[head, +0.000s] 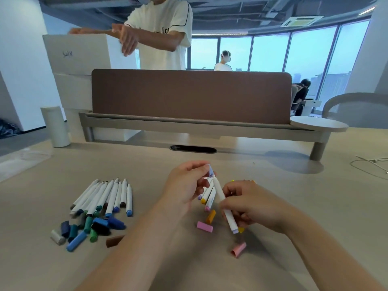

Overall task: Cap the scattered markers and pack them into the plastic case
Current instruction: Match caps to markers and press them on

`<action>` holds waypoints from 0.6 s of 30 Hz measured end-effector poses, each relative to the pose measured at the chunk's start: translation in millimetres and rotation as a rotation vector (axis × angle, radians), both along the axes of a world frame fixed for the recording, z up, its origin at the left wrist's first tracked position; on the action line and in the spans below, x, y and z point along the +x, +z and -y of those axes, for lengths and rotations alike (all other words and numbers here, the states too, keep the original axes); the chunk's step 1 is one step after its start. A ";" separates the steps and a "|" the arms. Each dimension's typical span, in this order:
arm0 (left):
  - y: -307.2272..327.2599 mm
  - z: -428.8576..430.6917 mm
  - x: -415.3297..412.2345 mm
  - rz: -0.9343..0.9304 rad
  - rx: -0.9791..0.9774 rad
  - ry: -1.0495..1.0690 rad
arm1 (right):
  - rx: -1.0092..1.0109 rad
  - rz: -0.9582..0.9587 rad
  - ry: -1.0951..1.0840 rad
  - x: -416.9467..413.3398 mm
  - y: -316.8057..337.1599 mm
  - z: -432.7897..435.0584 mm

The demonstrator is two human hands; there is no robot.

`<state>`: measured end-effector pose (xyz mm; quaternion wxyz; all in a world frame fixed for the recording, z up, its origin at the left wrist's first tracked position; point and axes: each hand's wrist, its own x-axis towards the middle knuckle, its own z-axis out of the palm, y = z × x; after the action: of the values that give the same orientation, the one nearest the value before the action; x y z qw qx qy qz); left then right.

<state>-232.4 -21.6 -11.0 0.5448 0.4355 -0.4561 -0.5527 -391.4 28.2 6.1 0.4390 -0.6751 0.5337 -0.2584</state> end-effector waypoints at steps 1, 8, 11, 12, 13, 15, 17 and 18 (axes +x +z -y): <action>-0.3 0.3 -0.3 -0.003 -0.003 0.004 | 0.000 -0.006 -0.001 -0.3 -0.5 0.5; 1.5 1.0 1.1 -0.031 0.002 0.032 | -0.003 -0.056 0.012 -1.5 -4.1 3.6; 1.1 0.0 0.7 0.006 -0.029 0.018 | -0.014 -0.063 0.008 -1.3 -4.7 4.7; 0.8 -0.5 0.1 0.031 -0.043 0.017 | -0.019 -0.057 0.000 -1.5 -4.8 5.2; -0.1 -0.2 -0.6 0.059 -0.057 0.020 | -0.027 -0.048 -0.010 -1.9 -5.3 5.9; -1.1 0.6 -2.7 0.127 -0.095 0.039 | -0.057 -0.043 -0.031 -2.8 -5.8 8.0; -2.9 0.2 -5.5 0.189 -0.138 0.059 | -0.111 -0.084 -0.050 -3.3 -7.4 10.5; -3.9 -0.8 -7.2 0.208 -0.158 0.064 | -0.154 -0.132 -0.060 -3.8 -8.7 11.4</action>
<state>-239.6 -20.9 -14.9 0.5445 0.4604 -0.5382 -0.4492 -395.2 16.8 -2.6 0.3418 -0.7059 0.5601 -0.2669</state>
